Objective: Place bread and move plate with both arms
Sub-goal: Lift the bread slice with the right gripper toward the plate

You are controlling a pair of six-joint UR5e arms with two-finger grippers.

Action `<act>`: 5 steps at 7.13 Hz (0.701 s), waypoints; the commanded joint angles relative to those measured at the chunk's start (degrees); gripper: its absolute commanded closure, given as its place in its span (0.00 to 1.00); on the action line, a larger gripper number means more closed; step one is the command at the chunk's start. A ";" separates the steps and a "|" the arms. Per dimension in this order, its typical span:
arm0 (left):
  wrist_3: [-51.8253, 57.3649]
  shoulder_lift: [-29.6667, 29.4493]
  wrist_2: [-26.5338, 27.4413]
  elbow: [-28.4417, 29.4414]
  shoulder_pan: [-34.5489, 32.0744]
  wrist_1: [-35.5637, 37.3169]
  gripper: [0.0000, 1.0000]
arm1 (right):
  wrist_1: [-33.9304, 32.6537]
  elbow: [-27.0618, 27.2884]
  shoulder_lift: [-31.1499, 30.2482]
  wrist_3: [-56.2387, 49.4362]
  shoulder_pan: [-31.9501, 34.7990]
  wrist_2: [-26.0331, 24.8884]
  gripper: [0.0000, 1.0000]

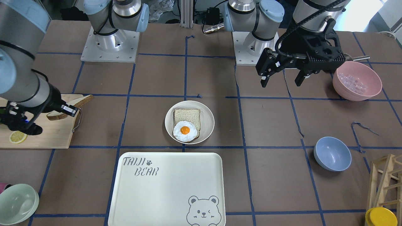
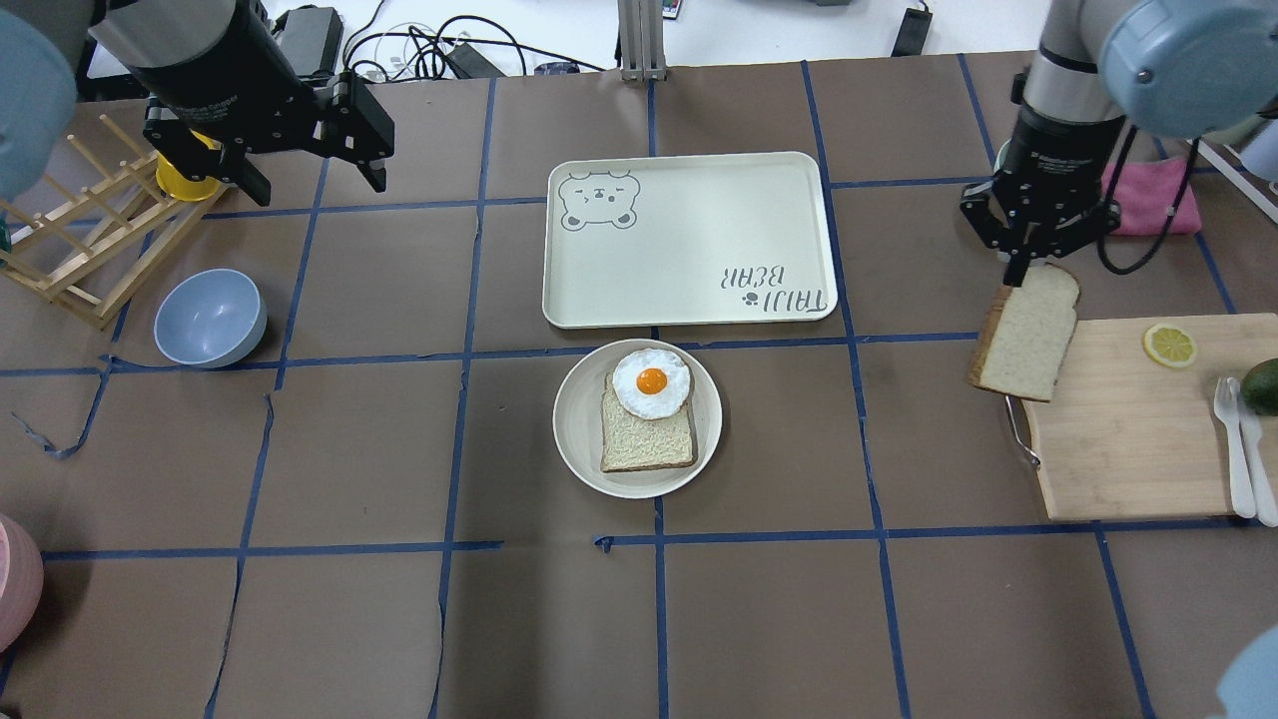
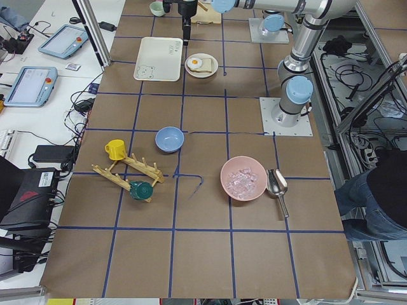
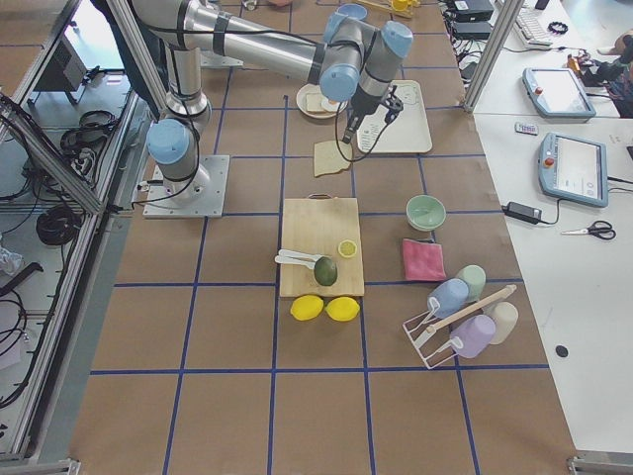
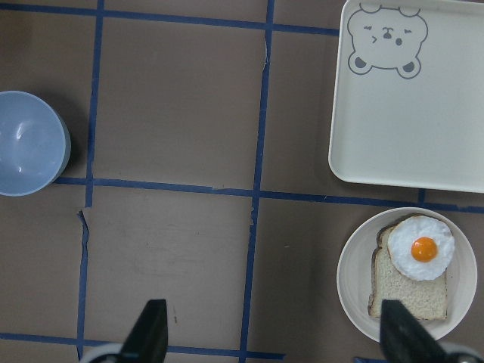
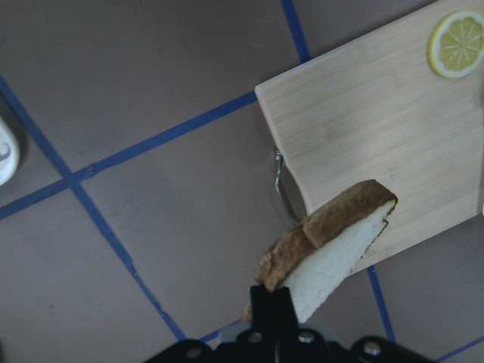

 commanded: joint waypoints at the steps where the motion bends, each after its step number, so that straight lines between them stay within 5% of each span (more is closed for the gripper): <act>1: 0.00 0.00 0.00 0.07 -0.07 0.00 0.00 | 0.06 -3.15 1.46 9.78 12.34 3.84 1.00; 5: 0.00 0.00 0.00 -0.01 0.11 0.00 0.00 | -1.96 -5.96 6.55 27.53 25.72 11.44 1.00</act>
